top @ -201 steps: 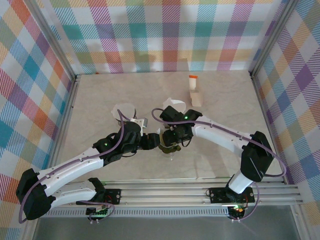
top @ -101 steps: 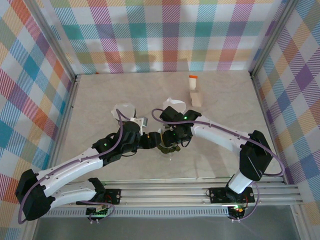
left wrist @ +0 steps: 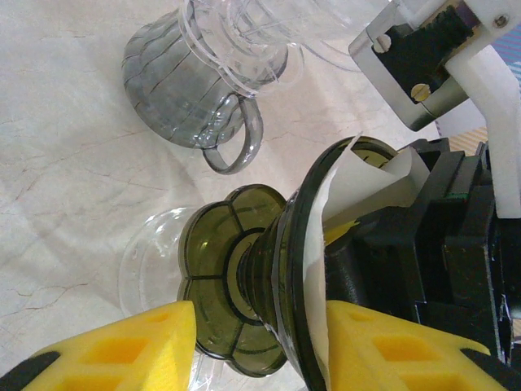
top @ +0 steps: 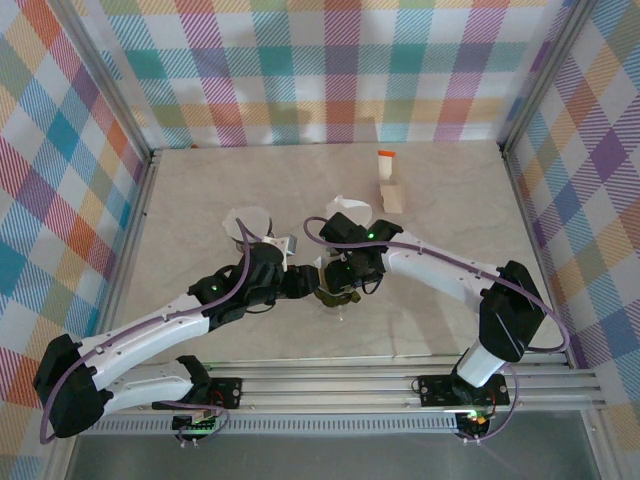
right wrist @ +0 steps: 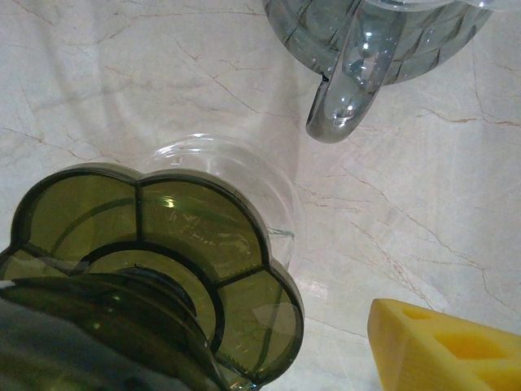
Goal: Place the coffee filter in the dripper
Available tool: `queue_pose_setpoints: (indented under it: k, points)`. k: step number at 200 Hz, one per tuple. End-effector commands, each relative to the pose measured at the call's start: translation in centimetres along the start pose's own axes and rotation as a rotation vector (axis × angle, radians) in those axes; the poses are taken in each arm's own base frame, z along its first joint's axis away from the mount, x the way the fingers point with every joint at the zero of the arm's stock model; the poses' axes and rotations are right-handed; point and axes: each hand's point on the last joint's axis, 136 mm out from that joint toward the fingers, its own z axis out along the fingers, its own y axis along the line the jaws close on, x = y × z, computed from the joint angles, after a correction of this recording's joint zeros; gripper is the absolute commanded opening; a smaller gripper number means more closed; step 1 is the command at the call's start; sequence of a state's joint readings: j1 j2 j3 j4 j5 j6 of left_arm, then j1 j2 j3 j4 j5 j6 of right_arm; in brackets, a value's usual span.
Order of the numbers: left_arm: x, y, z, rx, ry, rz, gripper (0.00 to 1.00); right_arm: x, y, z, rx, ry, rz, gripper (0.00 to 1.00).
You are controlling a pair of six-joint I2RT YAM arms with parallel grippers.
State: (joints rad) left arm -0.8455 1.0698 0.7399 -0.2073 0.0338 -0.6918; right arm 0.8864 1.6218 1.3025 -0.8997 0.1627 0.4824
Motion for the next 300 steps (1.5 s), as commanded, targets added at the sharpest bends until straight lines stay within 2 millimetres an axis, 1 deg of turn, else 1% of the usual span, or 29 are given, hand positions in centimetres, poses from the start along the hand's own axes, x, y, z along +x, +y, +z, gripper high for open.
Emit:
queue_pose_setpoints:
  k: [1, 34, 71, 89, 104, 116, 155, 195, 213, 235, 269, 300]
  points:
    - [0.2, 0.9, 0.3, -0.019, 0.001, -0.008, 0.44, -0.6, 0.0, -1.5, -0.009, -0.039, 0.006, 0.69]
    - [0.2, 0.9, 0.2, -0.020, 0.000, -0.010, 0.44, -1.2, -0.1, -3.8, -0.029, -0.097, 0.012, 0.70]
    - [0.2, 0.8, 0.2, -0.019, -0.001, -0.010, 0.43, -1.3, -0.1, -6.2, -0.063, -0.149, 0.025, 0.71]
    - [0.1, 0.8, 0.1, -0.018, -0.004, -0.011, 0.43, -1.3, -0.4, -7.8, -0.075, -0.191, 0.033, 0.71]
    - [0.1, 0.8, 0.2, -0.018, -0.004, -0.014, 0.43, -1.1, -0.9, -8.5, -0.066, -0.210, 0.033, 0.71]
    - [0.2, 0.8, 0.2, -0.017, -0.004, -0.015, 0.43, -1.0, -1.2, -8.7, -0.060, -0.215, 0.035, 0.70]
    - [0.2, 1.0, 0.2, -0.021, -0.005, -0.016, 0.43, -0.1, -2.2, -8.1, -0.017, -0.204, 0.046, 0.64]
    - [0.3, 1.2, 0.4, -0.029, -0.001, -0.015, 0.43, 0.1, -3.6, -7.4, 0.069, -0.188, 0.037, 0.56]
    - [0.4, 1.2, 0.4, -0.031, 0.000, -0.015, 0.43, 0.2, -4.0, -7.2, 0.095, -0.179, 0.036, 0.55]
    - [0.3, 1.2, 0.4, -0.030, -0.003, -0.017, 0.43, 0.0, -3.7, -7.6, 0.072, -0.197, 0.033, 0.56]
    - [0.0, 0.9, 0.1, -0.020, -0.012, -0.016, 0.47, -0.7, -2.7, -9.1, -0.001, -0.258, 0.016, 0.67]
    - [-0.2, 0.7, 0.0, -0.012, -0.019, -0.018, 0.52, -1.2, -2.0, -10.5, -0.066, -0.322, 0.020, 0.70]
